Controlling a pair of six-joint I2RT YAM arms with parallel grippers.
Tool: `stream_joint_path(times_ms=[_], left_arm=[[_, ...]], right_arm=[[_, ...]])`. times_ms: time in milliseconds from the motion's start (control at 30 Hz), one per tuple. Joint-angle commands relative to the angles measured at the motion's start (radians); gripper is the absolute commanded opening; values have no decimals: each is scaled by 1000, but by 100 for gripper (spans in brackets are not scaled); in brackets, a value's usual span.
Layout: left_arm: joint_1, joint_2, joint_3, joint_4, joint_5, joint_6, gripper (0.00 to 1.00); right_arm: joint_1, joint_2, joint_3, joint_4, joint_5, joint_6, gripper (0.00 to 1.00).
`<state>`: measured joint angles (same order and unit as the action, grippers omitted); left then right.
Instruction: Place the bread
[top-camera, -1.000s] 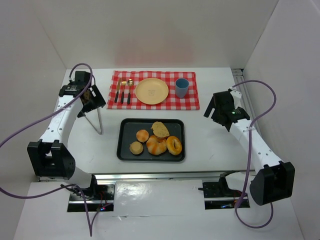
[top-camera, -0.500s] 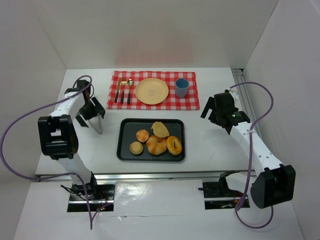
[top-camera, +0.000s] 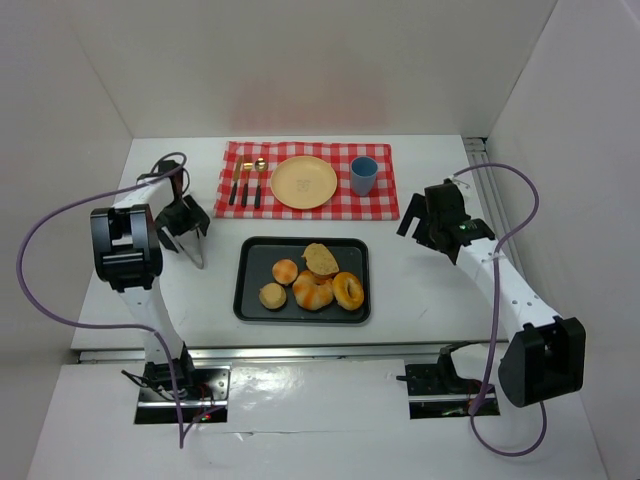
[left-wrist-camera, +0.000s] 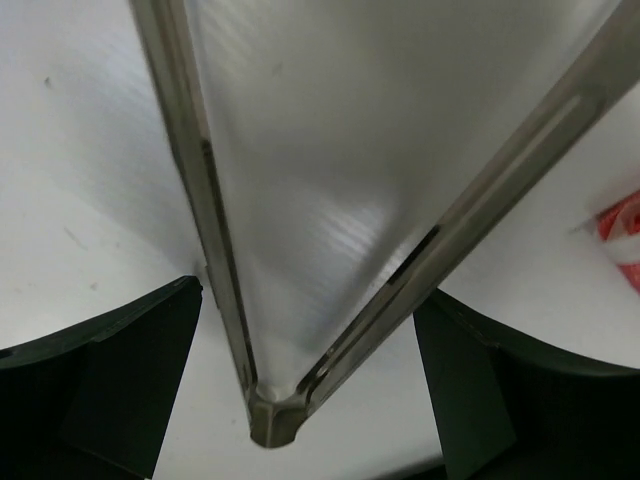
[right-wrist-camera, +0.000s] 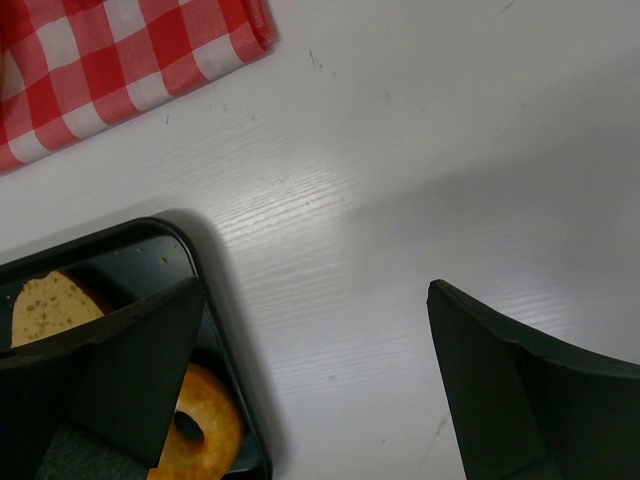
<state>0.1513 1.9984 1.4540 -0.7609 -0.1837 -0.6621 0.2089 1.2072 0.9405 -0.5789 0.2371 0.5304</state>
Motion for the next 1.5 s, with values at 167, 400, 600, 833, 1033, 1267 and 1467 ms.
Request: stream_joint_path(times_ms=[167,400,600,833,1033,1267,1467], left_arm=[[25,83,80,97,-8,22,100],[36,103,111,127,1,35,75],[36,-22,111,127,-20,55,33],[-47,-326,0,117,-25,133,25],[-212,-484,-44,54,99,208,34],[-458,-654,-135,-1,129,240,37],[-578,-725,-193,-55,93,240,38]], right_arm=[[-5,-5,15,37,-13,-7,100],[-5,-14,15,37,-13,-7,100],[-5,-14,15,37,-13,-17,100],[-5,-14,24,48,-13,-17,98],[-5,-5,46,57,-13,-26,98],[-5,-5,70,67,-4,-41,98],[-14,-77,55,53,42,-50,98]])
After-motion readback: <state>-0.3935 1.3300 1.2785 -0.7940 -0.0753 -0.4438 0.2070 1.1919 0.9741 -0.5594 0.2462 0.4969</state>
